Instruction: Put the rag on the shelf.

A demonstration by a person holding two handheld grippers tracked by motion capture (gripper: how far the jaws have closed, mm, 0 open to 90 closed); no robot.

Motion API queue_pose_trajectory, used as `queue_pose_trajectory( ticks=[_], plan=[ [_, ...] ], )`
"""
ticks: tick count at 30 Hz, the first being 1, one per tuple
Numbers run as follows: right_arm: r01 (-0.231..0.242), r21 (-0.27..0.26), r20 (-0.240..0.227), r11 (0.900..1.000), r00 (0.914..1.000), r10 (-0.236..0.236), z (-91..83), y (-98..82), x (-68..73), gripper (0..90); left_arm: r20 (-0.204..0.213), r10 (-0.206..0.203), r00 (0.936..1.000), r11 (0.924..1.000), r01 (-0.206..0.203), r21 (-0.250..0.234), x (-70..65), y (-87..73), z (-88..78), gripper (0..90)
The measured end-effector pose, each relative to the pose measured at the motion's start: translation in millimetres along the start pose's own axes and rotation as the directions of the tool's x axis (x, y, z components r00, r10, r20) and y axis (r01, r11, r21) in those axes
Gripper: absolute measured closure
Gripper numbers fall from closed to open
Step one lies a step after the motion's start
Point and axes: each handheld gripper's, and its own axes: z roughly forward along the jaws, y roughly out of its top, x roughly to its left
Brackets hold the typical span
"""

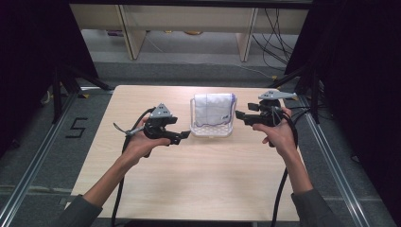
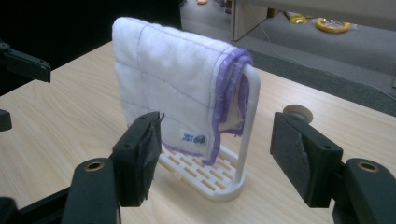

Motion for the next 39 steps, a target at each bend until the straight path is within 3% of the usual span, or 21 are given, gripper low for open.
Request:
queue_pose_trajectory(
  ticks=[1, 3, 9, 10, 16, 21, 24, 25, 27, 28, 30, 31, 32, 35, 39],
  plan=[
    [-0.024, 0.006, -0.004, 1.000, 0.9997, 0.024, -0.9, -1.2, 2.2, 34.5, 0.006, -0.010, 0.9999, 0.9999, 0.010, 0.003, -0.4, -1.2, -0.4, 24.0],
    [-0.011, 0.001, -0.009, 1.000, 0.9999, 0.011, -0.7, -4.3, 3.0, 34.4, 0.024, -0.020, 0.9995, 0.9998, 0.020, 0.001, -1.0, -3.7, -0.6, 23.7],
    [-0.038, -0.008, -0.025, 0.999, 0.9990, 0.038, -1.5, -11.4, 10.3, 33.9, 0.018, -0.010, 0.9998, 0.9999, 0.010, -0.008, -4.6, -8.5, -4.1, 23.0],
    [-0.014, -0.010, -0.024, 1.000, 0.9996, 0.014, -1.4, -12.5, 9.3, 33.8, 0.015, 0.000, 0.9999, 1.0000, 0.000, -0.007, -5.2, -9.4, -4.9, 23.0],
    [-0.041, -0.004, -0.031, 0.999, 0.9987, 0.041, -1.7, -18.5, 12.9, 32.9, 0.022, 0.010, 0.9997, 0.9999, -0.010, -0.004, -10.8, -16.2, -6.8, 22.7],
    [-0.020, -0.008, -0.026, 1.000, 0.9995, 0.020, -3.1, -25.0, 15.6, 32.5, 0.041, 0.002, 0.9992, 1.0000, -0.002, -0.002, -15.7, -25.3, -5.9, 22.2],
    [-0.025, 0.017, -0.034, 1.000, 0.9991, 0.026, -3.3, -29.7, 20.5, 32.5, 0.032, 0.008, 0.9995, 0.9999, -0.008, 0.008, -18.6, -30.4, -6.4, 22.2],
    [-0.039, 0.019, -0.037, 0.999, 0.9985, 0.039, -2.4, -31.4, 22.7, 32.5, 0.048, 0.014, 0.9988, 0.9998, -0.014, 0.015, -18.9, -31.9, -5.5, 22.2],
    [-0.005, 0.015, -0.028, 1.000, 0.9996, 0.006, -0.4, -33.5, 22.8, 32.4, 0.048, 0.011, 0.9988, 0.9998, -0.012, 0.013, -21.3, -34.3, -5.6, 22.1],
    [-0.046, 0.026, -0.052, 0.999, 0.9975, 0.047, 0.7, -35.1, 26.6, 32.5, 0.042, 0.016, 0.9990, 0.9997, -0.017, 0.016, -22.6, -35.2, -5.5, 22.1],
    [-0.004, 0.030, -0.042, 1.000, 0.9991, 0.005, 3.5, -37.3, 25.5, 32.4, 0.037, 0.022, 0.9991, 0.9995, -0.022, 0.021, -24.0, -37.4, -4.8, 22.1],
    [-0.008, 0.027, -0.059, 1.000, 0.9982, 0.009, 6.4, -38.9, 26.5, 32.4, 0.031, 0.032, 0.9990, 0.9989, -0.033, 0.033, -24.1, -38.2, -5.0, 22.1],
    [-0.044, 0.038, -0.054, 0.998, 0.9975, 0.046, 6.5, -40.0, 29.7, 32.4, 0.029, 0.028, 0.9992, 0.9991, -0.029, 0.030, -24.6, -39.8, -4.4, 22.1],
    [-0.012, 0.038, -0.062, 0.999, 0.9980, 0.014, 9.2, -43.4, 30.0, 32.3, 0.030, 0.027, 0.9992, 0.9989, -0.028, 0.037, -25.0, -44.1, -3.6, 22.1],
    [-0.016, 0.061, -0.064, 0.998, 0.9977, 0.020, 10.4, -47.7, 32.5, 32.2, 0.034, 0.025, 0.9991, 0.9987, -0.026, 0.043, -26.0, -49.1, -2.6, 22.1]
  ],
)
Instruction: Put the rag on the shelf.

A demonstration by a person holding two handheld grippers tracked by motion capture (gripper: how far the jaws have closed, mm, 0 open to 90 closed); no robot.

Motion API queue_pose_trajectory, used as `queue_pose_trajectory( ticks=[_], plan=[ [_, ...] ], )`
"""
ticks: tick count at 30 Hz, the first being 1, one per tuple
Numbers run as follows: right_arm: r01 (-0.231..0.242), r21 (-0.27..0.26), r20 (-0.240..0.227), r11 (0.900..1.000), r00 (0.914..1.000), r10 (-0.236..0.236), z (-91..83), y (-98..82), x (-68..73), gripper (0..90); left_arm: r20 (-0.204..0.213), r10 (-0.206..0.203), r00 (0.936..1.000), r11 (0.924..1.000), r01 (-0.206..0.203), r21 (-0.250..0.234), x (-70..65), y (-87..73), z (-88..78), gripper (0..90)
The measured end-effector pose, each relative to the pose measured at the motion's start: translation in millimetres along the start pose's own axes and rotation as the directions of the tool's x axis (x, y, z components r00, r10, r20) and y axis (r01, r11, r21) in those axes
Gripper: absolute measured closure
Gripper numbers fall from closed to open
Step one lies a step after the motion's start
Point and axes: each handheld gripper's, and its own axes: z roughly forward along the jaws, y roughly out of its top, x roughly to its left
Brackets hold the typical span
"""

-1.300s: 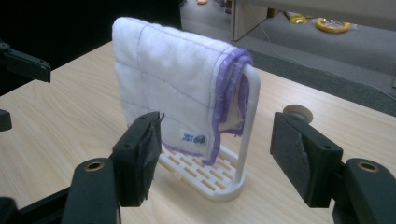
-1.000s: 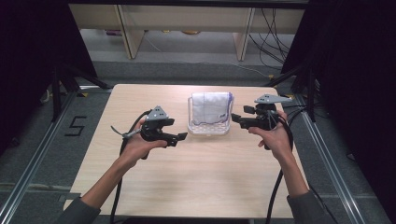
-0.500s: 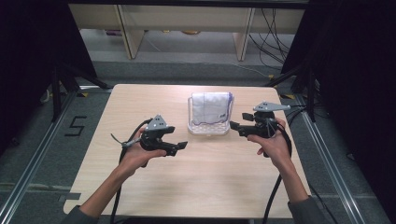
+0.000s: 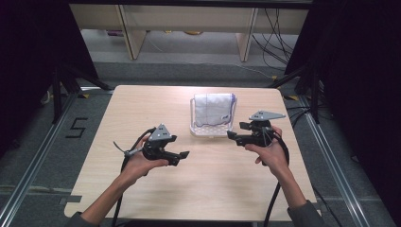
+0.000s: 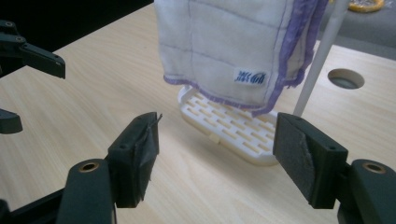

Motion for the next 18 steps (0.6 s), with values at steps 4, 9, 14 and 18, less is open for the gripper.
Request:
queue_pose_trajectory(
  ticks=[4, 9, 14, 18],
  plan=[
    [0.003, 0.010, 0.002, 1.000, 1.0000, -0.003, 3.2, -5.2, 0.9, 31.4, 0.018, 0.003, 0.9998, 0.9999, -0.004, 0.010, -3.9, -6.8, 0.5, 22.2],
    [-0.012, 0.028, -0.017, 1.000, 0.9998, 0.012, 8.4, -12.6, 6.8, 31.3, 0.025, 0.001, 0.9997, 0.9998, -0.001, 0.018, -9.5, -13.3, -1.5, 22.1],
    [0.018, 0.052, -0.026, 0.998, 0.9995, -0.016, 13.7, -17.8, 10.6, 31.1, 0.027, -0.002, 0.9996, 0.9998, 0.001, 0.019, -14.8, -21.7, -2.5, 22.1],
    [0.022, 0.066, -0.042, 0.998, 0.9989, -0.020, 16.0, -21.2, 16.7, 31.1, 0.036, -0.002, 0.9994, 0.9998, 0.001, 0.020, -17.3, -29.3, -4.4, 22.1]
  ],
)
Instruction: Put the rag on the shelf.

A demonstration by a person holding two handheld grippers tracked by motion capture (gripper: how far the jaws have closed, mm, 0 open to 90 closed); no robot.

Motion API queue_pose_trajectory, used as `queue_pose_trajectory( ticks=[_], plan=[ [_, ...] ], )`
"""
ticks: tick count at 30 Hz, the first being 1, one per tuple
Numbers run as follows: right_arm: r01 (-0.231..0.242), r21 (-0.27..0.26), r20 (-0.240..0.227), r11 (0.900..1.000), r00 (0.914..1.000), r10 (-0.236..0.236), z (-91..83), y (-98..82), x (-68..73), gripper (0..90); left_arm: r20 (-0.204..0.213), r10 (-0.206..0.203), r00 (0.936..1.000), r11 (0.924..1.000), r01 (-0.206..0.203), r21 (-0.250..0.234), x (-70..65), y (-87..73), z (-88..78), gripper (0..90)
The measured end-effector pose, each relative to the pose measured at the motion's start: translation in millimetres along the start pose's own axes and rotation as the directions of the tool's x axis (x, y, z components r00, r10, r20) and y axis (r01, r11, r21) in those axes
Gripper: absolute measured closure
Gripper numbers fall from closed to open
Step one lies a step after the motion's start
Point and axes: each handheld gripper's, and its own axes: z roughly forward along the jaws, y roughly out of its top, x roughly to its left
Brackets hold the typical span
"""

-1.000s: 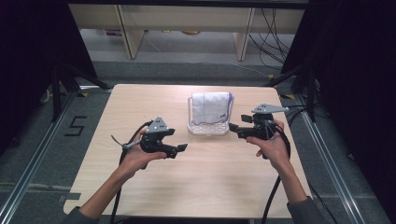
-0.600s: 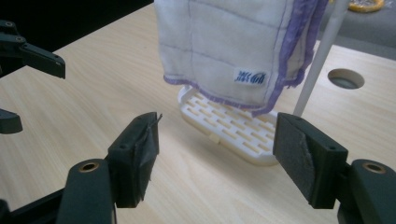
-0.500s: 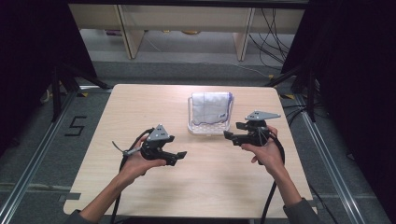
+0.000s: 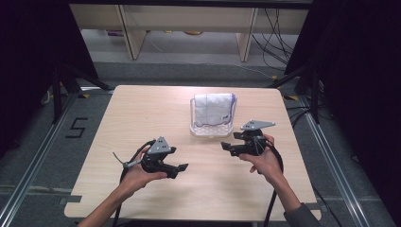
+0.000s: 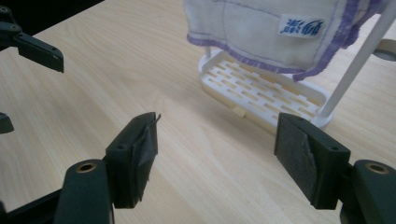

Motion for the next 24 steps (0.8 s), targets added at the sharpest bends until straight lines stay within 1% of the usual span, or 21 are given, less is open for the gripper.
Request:
queue_pose_trajectory(
  ticks=[1, 2, 4, 5, 6, 7, 8, 9, 10, 11, 12, 13, 14, 15, 16, 17, 18, 19, 21, 23, 24],
  plan=[
    [-0.011, 0.009, 0.002, 1.000, 0.9999, 0.011, 0.0, -0.6, 2.7, 31.1, -0.008, 0.000, 1.0000, 1.0000, 0.000, -0.003, -0.9, -2.0, -0.7, 21.9],
    [-0.033, 0.021, -0.016, 0.999, 0.9993, 0.033, 0.6, -1.6, 5.5, 31.1, -0.003, 0.004, 1.0000, 0.9999, -0.004, 0.010, -0.7, -3.6, -2.1, 21.8],
    [-0.018, 0.013, -0.003, 1.000, 0.9998, 0.018, 1.1, -3.0, 6.6, 31.1, -0.007, -0.003, 1.0000, 1.0000, 0.003, -0.002, -1.8, -5.8, -2.1, 21.6],
    [-0.006, 0.023, -0.003, 1.000, 1.0000, 0.006, 0.2, -3.9, 7.6, 31.1, -0.013, -0.004, 0.9999, 1.0000, 0.004, 0.004, -2.5, -9.2, -4.5, 21.6],
    [-0.012, 0.026, -0.003, 1.000, 0.9999, 0.013, 0.0, -6.7, 11.5, 31.1, -0.009, -0.008, 0.9999, 1.0000, 0.008, 0.003, -3.0, -11.3, -5.2, 21.4],
    [0.006, 0.033, -0.009, 0.999, 0.9999, -0.005, 0.2, -7.9, 11.3, 31.0, -0.001, 0.001, 1.0000, 0.9999, -0.001, 0.016, -2.1, -12.9, -6.5, 21.2],
    [0.011, 0.030, -0.015, 0.999, 0.9998, -0.011, 0.8, -8.6, 10.9, 31.0, -0.002, -0.001, 1.0000, 0.9999, 0.001, 0.013, -2.5, -14.5, -6.7, 21.2],
    [0.017, 0.033, 0.005, 0.999, 0.9998, -0.017, -0.9, -9.2, 11.6, 31.0, -0.005, -0.010, 0.9999, 0.9998, 0.010, 0.015, -3.3, -16.9, -7.3, 21.1],
    [0.018, 0.019, -0.006, 1.000, 0.9998, -0.018, 0.3, -10.6, 11.9, 31.0, -0.002, -0.011, 0.9999, 0.9998, 0.011, 0.014, -3.6, -18.9, -7.6, 20.9],
    [0.010, 0.033, -0.001, 0.999, 1.0000, -0.010, -1.4, -11.1, 13.0, 31.0, -0.001, -0.013, 0.9999, 0.9997, 0.013, 0.020, -4.2, -21.4, -8.4, 20.8],
    [-0.017, 0.027, -0.008, 0.999, 0.9998, 0.017, -1.4, -13.1, 16.3, 31.1, 0.001, -0.015, 0.9999, 0.9997, 0.015, 0.021, -4.9, -22.9, -8.6, 20.8],
    [0.013, 0.030, 0.000, 0.999, 0.9999, -0.013, -1.9, -13.7, 14.8, 31.0, -0.001, -0.017, 0.9999, 0.9996, 0.017, 0.024, -5.8, -24.9, -8.8, 20.8],
    [0.004, 0.023, -0.004, 1.000, 1.0000, -0.004, -1.3, -15.9, 15.9, 30.9, 0.002, -0.013, 0.9999, 0.9995, 0.013, 0.030, -5.8, -26.0, -9.1, 20.7],
    [0.007, 0.040, -0.006, 0.999, 1.0000, -0.006, -2.3, -16.7, 16.6, 30.8, -0.004, -0.017, 0.9998, 0.9992, 0.017, 0.036, -7.1, -28.1, -9.4, 20.7],
    [-0.001, 0.038, -0.007, 0.999, 1.0000, 0.001, -2.4, -19.9, 18.8, 30.9, -0.007, -0.015, 0.9999, 0.9991, 0.015, 0.039, -7.5, -29.3, -9.5, 20.8],
    [-0.008, 0.036, -0.023, 0.999, 0.9997, 0.009, -1.8, -21.9, 19.6, 30.9, -0.005, -0.015, 0.9999, 0.9991, 0.015, 0.040, -8.5, -31.3, -9.7, 20.8],
    [0.000, 0.042, -0.011, 0.999, 0.9999, 0.000, -4.1, -24.6, 19.5, 30.9, 0.002, -0.007, 1.0000, 0.9988, 0.007, 0.049, -8.2, -32.7, -10.1, 20.8],
    [-0.012, 0.042, -0.014, 0.999, 0.9998, 0.012, -4.2, -27.8, 21.1, 30.9, -0.004, -0.020, 0.9998, 0.9989, 0.021, 0.043, -10.3, -34.1, -9.8, 20.8],
    [0.000, 0.046, -0.014, 0.999, 0.9999, 0.001, -6.9, -33.3, 19.6, 30.9, -0.002, -0.015, 0.9999, 0.9988, 0.015, 0.047, -11.2, -36.1, -10.3, 20.8],
    [-0.003, 0.037, -0.028, 0.999, 0.9996, 0.004, -7.2, -39.0, 19.3, 30.9, 0.000, -0.012, 0.9999, 0.9988, 0.012, 0.047, -12.0, -37.9, -11.0, 20.8],
    [-0.017, 0.044, -0.016, 0.999, 0.9997, 0.018, -10.2, -42.3, 20.4, 30.9, 0.003, -0.021, 0.9998, 0.9990, 0.020, 0.040, -13.5, -38.5, -11.0, 20.8]
  ],
)
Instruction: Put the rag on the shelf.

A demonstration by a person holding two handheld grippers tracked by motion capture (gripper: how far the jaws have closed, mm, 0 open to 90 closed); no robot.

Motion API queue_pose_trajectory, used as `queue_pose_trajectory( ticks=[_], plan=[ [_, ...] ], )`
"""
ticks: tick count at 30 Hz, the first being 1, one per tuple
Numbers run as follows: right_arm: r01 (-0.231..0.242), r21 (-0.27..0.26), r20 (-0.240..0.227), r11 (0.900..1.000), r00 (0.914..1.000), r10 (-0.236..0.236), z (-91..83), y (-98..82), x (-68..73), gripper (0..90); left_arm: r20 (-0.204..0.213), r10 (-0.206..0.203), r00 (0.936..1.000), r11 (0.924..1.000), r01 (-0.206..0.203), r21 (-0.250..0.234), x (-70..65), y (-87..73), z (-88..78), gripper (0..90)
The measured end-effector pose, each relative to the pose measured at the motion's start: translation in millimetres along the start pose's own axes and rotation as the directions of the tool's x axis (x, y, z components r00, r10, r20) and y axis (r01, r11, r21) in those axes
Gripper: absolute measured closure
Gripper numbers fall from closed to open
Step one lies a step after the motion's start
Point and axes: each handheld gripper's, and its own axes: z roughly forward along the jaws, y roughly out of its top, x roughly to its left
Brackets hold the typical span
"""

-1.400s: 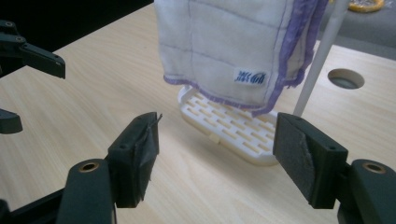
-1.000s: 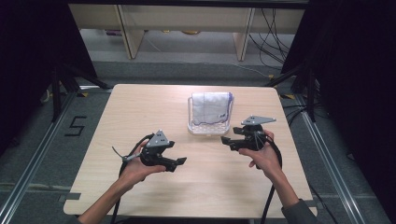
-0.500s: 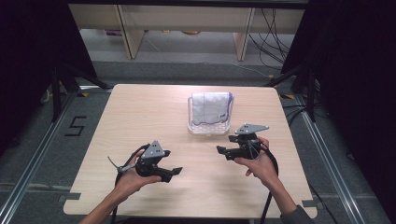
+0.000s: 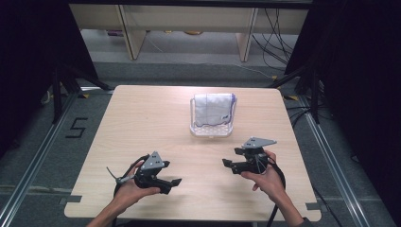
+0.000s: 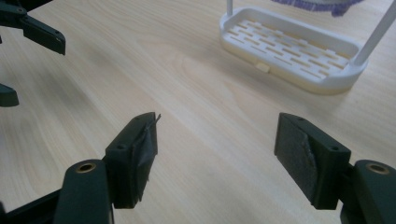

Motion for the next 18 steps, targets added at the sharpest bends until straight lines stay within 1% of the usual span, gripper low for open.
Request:
queue_pose_trajectory(
  ticks=[1, 2, 3, 4, 5, 6, 7, 8, 9, 10, 11, 12, 13, 14, 15, 16, 17, 18],
  plan=[
    [0.003, -0.011, 0.009, 1.000, 1.0000, -0.003, 0.5, -2.5, 0.1, 30.9, -0.003, 0.012, 0.9999, 0.9999, -0.012, 0.012, -0.4, -1.0, -1.3, 20.8],
    [0.010, -0.004, -0.003, 1.000, 0.9999, -0.010, -0.4, -5.4, -0.3, 30.9, -0.007, 0.008, 0.9999, 0.9999, -0.008, 0.009, -2.3, -1.9, -1.5, 20.8],
    [0.002, 0.006, 0.003, 1.000, 1.0000, -0.002, -2.5, -7.3, 0.5, 30.9, -0.005, 0.026, 0.9997, 0.9995, -0.026, 0.016, -2.4, -2.8, -2.3, 20.8],
    [0.000, 0.003, -0.001, 1.000, 1.0000, 0.000, -3.1, -9.5, 0.9, 30.9, -0.009, 0.014, 0.9999, 0.9999, -0.014, 0.010, -4.4, -4.1, -2.0, 20.8],
    [-0.012, 0.006, -0.013, 1.000, 0.9998, 0.012, -3.1, -11.5, 2.0, 30.9, -0.005, 0.022, 0.9998, 0.9997, -0.022, 0.009, -5.0, -5.0, -2.5, 20.8],
    [-0.035, 0.015, -0.018, 0.999, 0.9992, 0.035, -4.3, -13.6, 4.8, 30.9, -0.003, 0.019, 0.9998, 0.9998, -0.019, 0.010, -6.0, -6.0, -3.3, 20.7],
    [-0.020, 0.008, -0.014, 1.000, 0.9997, 0.020, -4.0, -15.5, 4.8, 30.9, 0.000, 0.020, 0.9998, 0.9997, -0.020, 0.012, -6.4, -7.4, -3.8, 20.7],
    [0.004, 0.010, -0.009, 1.000, 1.0000, -0.004, -4.6, -17.7, 3.7, 30.8, -0.006, 0.030, 0.9995, 0.9994, -0.030, 0.018, -6.2, -8.4, -4.2, 20.8],
    [-0.010, 0.015, -0.018, 1.000, 0.9998, 0.011, -5.2, -19.2, 5.2, 30.6, -0.013, 0.016, 0.9998, 0.9998, -0.016, 0.010, -7.8, -9.9, -3.7, 20.7],
    [-0.022, 0.026, -0.022, 0.999, 0.9995, 0.023, -5.8, -21.6, 8.0, 29.8, -0.017, 0.031, 0.9994, 0.9993, -0.031, 0.022, -6.9, -10.9, -4.6, 20.8],
    [0.016, 0.019, -0.023, 1.000, 0.9996, -0.016, -5.0, -23.2, 6.1, 28.4, -0.018, 0.031, 0.9993, 0.9993, -0.031, 0.021, -7.7, -13.6, -4.9, 20.8],
    [0.018, 0.035, -0.027, 0.999, 0.9995, -0.017, -5.8, -27.4, 8.7, 27.1, -0.020, 0.018, 0.9996, 0.9998, -0.018, 0.007, -9.3, -15.5, -4.4, 20.7],
    [0.021, 0.037, -0.029, 0.999, 0.9994, -0.020, -6.3, -29.7, 9.3, 26.4, -0.022, 0.016, 0.9996, 0.9999, -0.016, 0.004, -10.1, -17.2, -4.4, 20.7],
    [-0.009, 0.044, -0.035, 0.999, 0.9993, 0.010, -7.1, -31.7, 12.1, 25.9, -0.025, 0.028, 0.9993, 0.9995, -0.028, 0.015, -10.5, -19.3, -5.2, 20.7],
    [0.018, 0.035, -0.031, 0.999, 0.9994, -0.017, -7.2, -33.7, 10.2, 25.1, -0.031, 0.031, 0.9990, 0.9993, -0.031, 0.021, -11.4, -21.0, -5.4, 20.7],
    [-0.007, 0.045, -0.038, 0.999, 0.9992, 0.009, -8.0, -35.5, 12.8, 24.2, -0.030, 0.051, 0.9983, 0.9980, -0.050, 0.039, -11.2, -23.1, -6.3, 20.7],
    [0.020, 0.032, -0.032, 0.999, 0.9993, -0.019, -8.0, -37.7, 10.8, 23.7, -0.037, 0.062, 0.9974, 0.9974, -0.061, 0.040, -12.3, -25.5, -6.0, 20.3],
    [0.014, 0.030, -0.045, 0.999, 0.9989, -0.013, -7.3, -40.5, 11.5, 23.3, -0.037, 0.046, 0.9983, 0.9986, -0.045, 0.028, -14.3, -28.2, -4.7, 20.1]
  ],
)
